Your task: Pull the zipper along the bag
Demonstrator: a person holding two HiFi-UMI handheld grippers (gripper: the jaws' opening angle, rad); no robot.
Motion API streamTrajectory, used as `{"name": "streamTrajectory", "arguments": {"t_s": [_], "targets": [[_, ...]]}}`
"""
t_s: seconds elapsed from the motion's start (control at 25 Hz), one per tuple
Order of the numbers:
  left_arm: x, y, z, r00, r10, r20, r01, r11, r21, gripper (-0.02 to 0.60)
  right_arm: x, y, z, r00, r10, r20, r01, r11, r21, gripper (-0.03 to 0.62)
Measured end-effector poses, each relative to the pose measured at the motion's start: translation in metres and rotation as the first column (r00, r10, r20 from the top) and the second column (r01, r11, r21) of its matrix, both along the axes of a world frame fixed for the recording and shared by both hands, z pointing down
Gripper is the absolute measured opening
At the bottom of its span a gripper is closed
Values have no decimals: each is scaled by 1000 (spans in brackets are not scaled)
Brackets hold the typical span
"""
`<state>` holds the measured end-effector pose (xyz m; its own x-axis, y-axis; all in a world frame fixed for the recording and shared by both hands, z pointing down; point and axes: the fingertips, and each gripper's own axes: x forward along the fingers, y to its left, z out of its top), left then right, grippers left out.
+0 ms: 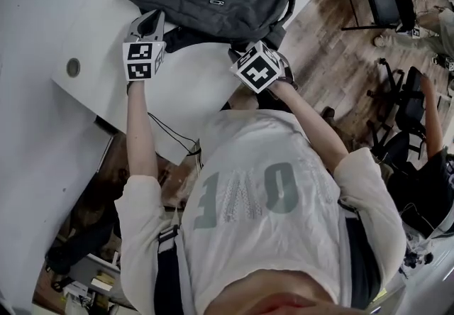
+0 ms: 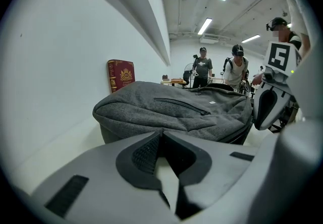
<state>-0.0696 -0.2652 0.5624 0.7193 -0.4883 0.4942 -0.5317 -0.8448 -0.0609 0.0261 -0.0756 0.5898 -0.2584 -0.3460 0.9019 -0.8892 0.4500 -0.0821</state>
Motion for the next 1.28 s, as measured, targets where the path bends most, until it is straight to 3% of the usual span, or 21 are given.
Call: {"name": "streamTrajectory", "arguments": {"t_s": [0.2, 0.4, 0.56, 0.68, 0.8, 0.88, 0.96, 1.28], "targets": [[0, 0, 1, 1000, 3, -4, -3, 1000, 1, 37, -17, -9, 4, 999, -44, 3, 44, 999, -21, 37], [1, -1, 2, 1000, 9, -11, -9, 1000, -1, 35, -23, -18, 4, 997, 50, 62, -46, 997, -56, 38], [0, -2, 2, 1000, 6, -21, -6, 1000, -4, 35, -27, -17, 1, 996, 50, 74, -46, 997, -60, 41], [-2, 0, -3, 1000, 26, -16, -26, 1000, 12, 35, -15, -13, 0, 972, 172, 163, -160, 984, -84, 37], [3, 15, -19, 991, 135, 24, -137, 987, 82, 37, 6, -8, 0, 960, 229, 160, -222, 973, -59, 28], [16, 29, -24, 971, 233, 48, -238, 964, 119, 38, 8, -9, -3, 970, 206, 126, -204, 979, -29, 28], [23, 35, -15, 958, 276, 77, -284, 951, 120, 43, 4, -11, -3, 984, 161, 76, -161, 987, -2, 27], [24, 26, 5, 958, 285, -26, -284, 959, 17, 43, -7, -19, 5, 997, -30, -73, 31, 999, 7, 26]]}}
